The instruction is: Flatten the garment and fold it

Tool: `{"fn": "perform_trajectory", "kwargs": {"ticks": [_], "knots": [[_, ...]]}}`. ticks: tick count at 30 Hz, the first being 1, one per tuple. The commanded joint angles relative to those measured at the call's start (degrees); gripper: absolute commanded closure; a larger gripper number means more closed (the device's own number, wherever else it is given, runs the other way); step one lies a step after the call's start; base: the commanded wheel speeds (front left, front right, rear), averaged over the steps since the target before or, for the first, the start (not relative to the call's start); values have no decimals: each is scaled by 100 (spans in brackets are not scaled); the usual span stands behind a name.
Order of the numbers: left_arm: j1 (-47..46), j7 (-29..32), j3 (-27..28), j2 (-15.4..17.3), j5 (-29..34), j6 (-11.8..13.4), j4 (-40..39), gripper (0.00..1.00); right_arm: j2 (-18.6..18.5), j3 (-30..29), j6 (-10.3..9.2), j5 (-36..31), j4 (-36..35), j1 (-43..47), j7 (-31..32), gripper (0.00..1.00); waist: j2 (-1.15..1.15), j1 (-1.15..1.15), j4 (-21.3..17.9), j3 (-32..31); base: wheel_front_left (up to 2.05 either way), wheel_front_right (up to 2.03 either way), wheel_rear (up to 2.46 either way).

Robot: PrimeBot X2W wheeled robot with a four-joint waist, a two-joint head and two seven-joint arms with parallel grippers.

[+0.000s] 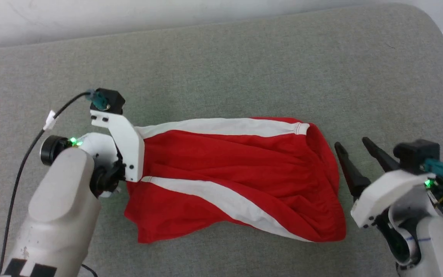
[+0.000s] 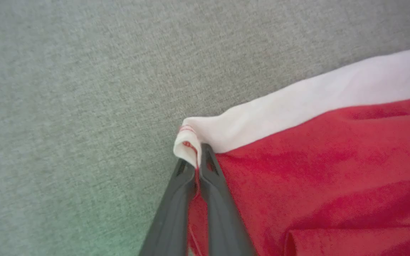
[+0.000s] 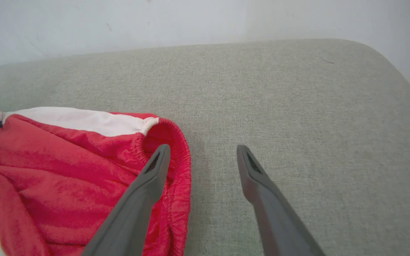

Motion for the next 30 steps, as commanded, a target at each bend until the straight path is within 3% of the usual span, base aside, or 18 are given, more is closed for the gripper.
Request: {"fn": "perform_trajectory", "kwargs": {"ticks": [1,11,19,20,21,23,24,30], "knots": [[466,-163,-95,-203,20,133,96,100,-120,165,-4,171,161,-306,171,0,0,1,59,-19,0,0,0],[633,-1064,132,-358,-72,355,-776,100,-736,1307,-4,640,1150,-1673,1178,0,0,1,396,13,0,0,0],[587,-1369,111,-472,-89,362,-1313,100,-968,1929,-4,926,2848,-2610,2270,0,0,1,681,184,0,0,0],[580,-1401,109,-484,-93,361,-1336,100,-966,1999,-4,998,3043,-2658,2420,5,0,1,706,197,0,0,0],[580,-1419,106,-487,-98,357,-1348,100,-978,2081,-4,1041,3216,-2700,2572,44,0,1,722,205,0,0,0],[599,-1439,101,-476,-109,350,-1354,100,-957,2201,-4,1200,3491,-2751,2860,75,0,1,739,205,0,0,0],[613,-1443,103,-464,-118,347,-1348,100,-945,2268,-4,1276,3577,-2774,2982,100,0,1,739,203,0,0,0],[653,-1430,156,-339,-202,302,-1263,100,-962,2540,-4,1751,3577,-2947,3205,100,0,1,672,39,0,0,0]]}}
